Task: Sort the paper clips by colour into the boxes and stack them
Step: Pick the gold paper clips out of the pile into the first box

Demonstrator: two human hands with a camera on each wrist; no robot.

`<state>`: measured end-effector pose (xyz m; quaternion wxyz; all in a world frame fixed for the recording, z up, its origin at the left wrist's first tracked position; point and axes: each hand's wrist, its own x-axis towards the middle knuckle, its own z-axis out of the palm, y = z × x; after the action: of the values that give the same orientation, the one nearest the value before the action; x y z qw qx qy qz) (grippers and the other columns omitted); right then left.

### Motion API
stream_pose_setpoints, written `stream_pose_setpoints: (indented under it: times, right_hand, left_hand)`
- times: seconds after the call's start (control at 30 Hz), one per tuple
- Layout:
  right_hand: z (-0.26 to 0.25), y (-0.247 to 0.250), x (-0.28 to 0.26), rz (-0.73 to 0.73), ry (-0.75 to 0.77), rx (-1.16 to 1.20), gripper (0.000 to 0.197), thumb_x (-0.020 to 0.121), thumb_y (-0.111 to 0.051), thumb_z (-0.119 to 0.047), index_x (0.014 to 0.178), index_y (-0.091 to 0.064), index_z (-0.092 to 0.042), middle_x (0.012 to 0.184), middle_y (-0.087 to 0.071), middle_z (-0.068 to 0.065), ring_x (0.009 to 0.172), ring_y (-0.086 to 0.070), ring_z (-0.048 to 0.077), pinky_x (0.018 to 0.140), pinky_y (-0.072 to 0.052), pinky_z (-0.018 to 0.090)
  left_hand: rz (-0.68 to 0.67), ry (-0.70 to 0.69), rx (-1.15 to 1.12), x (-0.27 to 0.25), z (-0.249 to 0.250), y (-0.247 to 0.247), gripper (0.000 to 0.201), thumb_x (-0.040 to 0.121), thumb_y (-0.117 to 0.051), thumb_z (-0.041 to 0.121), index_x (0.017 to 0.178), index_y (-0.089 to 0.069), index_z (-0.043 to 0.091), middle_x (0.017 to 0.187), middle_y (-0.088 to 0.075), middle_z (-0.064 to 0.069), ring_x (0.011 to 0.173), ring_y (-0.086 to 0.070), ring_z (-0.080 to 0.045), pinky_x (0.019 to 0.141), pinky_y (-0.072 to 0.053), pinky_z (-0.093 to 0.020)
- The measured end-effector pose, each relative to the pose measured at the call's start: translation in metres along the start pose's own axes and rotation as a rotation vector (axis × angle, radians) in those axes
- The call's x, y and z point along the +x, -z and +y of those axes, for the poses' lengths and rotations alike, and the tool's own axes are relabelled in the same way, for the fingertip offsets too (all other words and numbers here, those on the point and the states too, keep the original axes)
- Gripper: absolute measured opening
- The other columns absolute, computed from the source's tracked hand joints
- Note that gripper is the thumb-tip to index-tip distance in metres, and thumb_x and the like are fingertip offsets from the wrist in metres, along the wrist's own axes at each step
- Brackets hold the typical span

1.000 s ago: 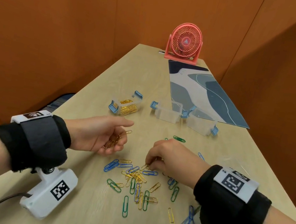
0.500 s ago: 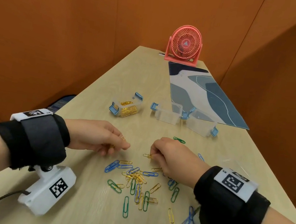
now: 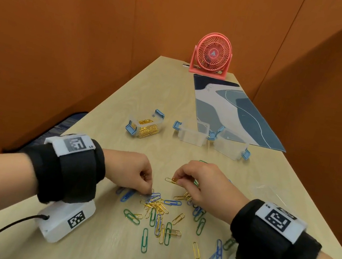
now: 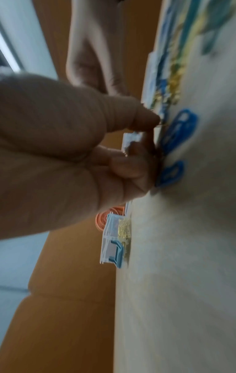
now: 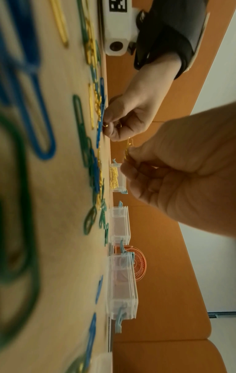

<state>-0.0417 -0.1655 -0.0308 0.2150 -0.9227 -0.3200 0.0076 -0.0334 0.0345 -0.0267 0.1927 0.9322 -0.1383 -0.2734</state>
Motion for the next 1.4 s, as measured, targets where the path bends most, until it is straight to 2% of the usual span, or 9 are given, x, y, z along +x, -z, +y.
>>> stream_pose_setpoints:
  times: [0.23, 0.4, 0.53, 0.63, 0.73, 0.83, 0.97, 1.1, 1.4]
  right_hand:
    - [-0.003, 0.003, -0.004, 0.18, 0.092, 0.129, 0.008, 0.09, -0.057, -0.016, 0.095, -0.064, -0.014, 0.083, -0.059, -0.008, 0.074, -0.05, -0.003, 0.068, -0.038, 0.006]
    - [-0.007, 0.001, -0.005, 0.279, 0.25, 0.23, 0.007, 0.086, -0.061, -0.014, 0.091, -0.065, -0.011, 0.077, -0.06, -0.009, 0.075, -0.054, 0.002, 0.071, -0.045, 0.013]
    - [-0.013, -0.004, -0.001, 0.302, 0.311, 0.25, 0.013, 0.087, -0.06, -0.017, 0.096, -0.067, -0.011, 0.085, -0.065, -0.004, 0.08, -0.056, 0.004, 0.076, -0.046, 0.015]
    - [-0.013, -0.009, 0.001, 0.323, 0.31, 0.198, 0.018, 0.089, -0.058, -0.019, 0.106, -0.061, -0.013, 0.092, -0.058, -0.006, 0.085, -0.049, -0.001, 0.079, -0.038, 0.006]
    - [-0.009, -0.009, -0.001, 0.12, 0.24, 0.16, 0.025, 0.091, -0.058, -0.024, 0.115, -0.058, -0.018, 0.103, -0.059, -0.006, 0.094, -0.05, 0.002, 0.083, -0.035, 0.005]
    - [-0.01, -0.013, -0.003, -0.19, 0.28, -0.008, 0.031, 0.095, -0.05, -0.025, 0.125, -0.056, -0.024, 0.123, -0.058, -0.007, 0.112, -0.048, 0.009, 0.098, -0.035, 0.019]
    - [-0.008, -0.014, -0.004, -0.268, 0.218, -0.121, 0.035, 0.097, -0.041, -0.018, 0.128, -0.054, -0.025, 0.131, -0.053, -0.008, 0.118, -0.046, 0.015, 0.103, -0.036, 0.033]
    - [-0.003, -0.012, -0.004, -0.188, 0.073, -0.186, 0.036, 0.096, -0.037, -0.015, 0.127, -0.054, -0.023, 0.129, -0.053, -0.005, 0.119, -0.045, 0.017, 0.103, -0.036, 0.034]
    - [-0.014, -0.006, -0.007, -0.272, 0.07, -0.037, 0.037, 0.089, -0.06, -0.028, 0.126, -0.057, -0.024, 0.125, -0.05, -0.004, 0.114, -0.048, 0.011, 0.098, -0.038, 0.025]
  left_hand:
    - [-0.11, 0.128, -1.075, -0.002, 0.01, 0.005, 0.012, 0.089, -0.039, 0.011, 0.077, -0.039, 0.01, 0.063, -0.049, -0.006, 0.053, -0.042, -0.015, 0.038, -0.033, -0.017]
    - [-0.144, 0.1, -1.295, 0.0, 0.028, -0.003, 0.013, 0.087, -0.035, 0.012, 0.09, -0.045, 0.004, 0.065, -0.056, -0.012, 0.05, -0.051, -0.017, 0.042, -0.046, -0.019]
    - [-0.081, 0.048, -1.429, 0.001, 0.036, -0.012, 0.045, 0.093, -0.038, 0.012, 0.057, -0.065, 0.005, 0.055, -0.048, -0.008, 0.041, -0.053, -0.013, 0.037, -0.047, -0.015]
    - [0.04, 0.095, -1.429, -0.003, 0.028, -0.007, 0.034, 0.093, -0.046, 0.013, 0.063, -0.062, 0.008, 0.052, -0.045, -0.002, 0.036, -0.046, -0.007, 0.029, -0.037, -0.011]
    - [0.083, 0.193, -1.263, -0.01, 0.011, 0.001, 0.017, 0.089, -0.046, 0.005, 0.072, -0.047, 0.009, 0.055, -0.043, 0.0, 0.037, -0.037, -0.005, 0.027, -0.025, -0.01]
    - [0.106, 0.166, -0.875, -0.017, -0.002, 0.004, 0.028, 0.087, -0.057, 0.004, 0.064, -0.045, 0.014, 0.053, -0.041, 0.001, 0.04, -0.032, -0.007, 0.034, -0.024, -0.014]
    - [0.04, 0.085, -0.599, -0.027, -0.008, 0.007, 0.036, 0.08, -0.072, 0.02, 0.057, -0.044, 0.019, 0.05, -0.039, 0.005, 0.044, -0.031, -0.007, 0.041, -0.027, -0.015]
    - [0.052, 0.074, -0.676, -0.027, -0.006, 0.007, 0.042, 0.089, -0.058, 0.032, 0.052, -0.045, 0.018, 0.044, -0.04, 0.005, 0.038, -0.027, -0.008, 0.036, -0.023, -0.016]
    - [-0.078, -0.01, -0.922, -0.027, -0.02, 0.006, 0.031, 0.09, -0.049, -0.002, 0.066, -0.039, 0.015, 0.057, -0.054, -0.009, 0.035, -0.037, -0.009, 0.031, -0.026, -0.014]
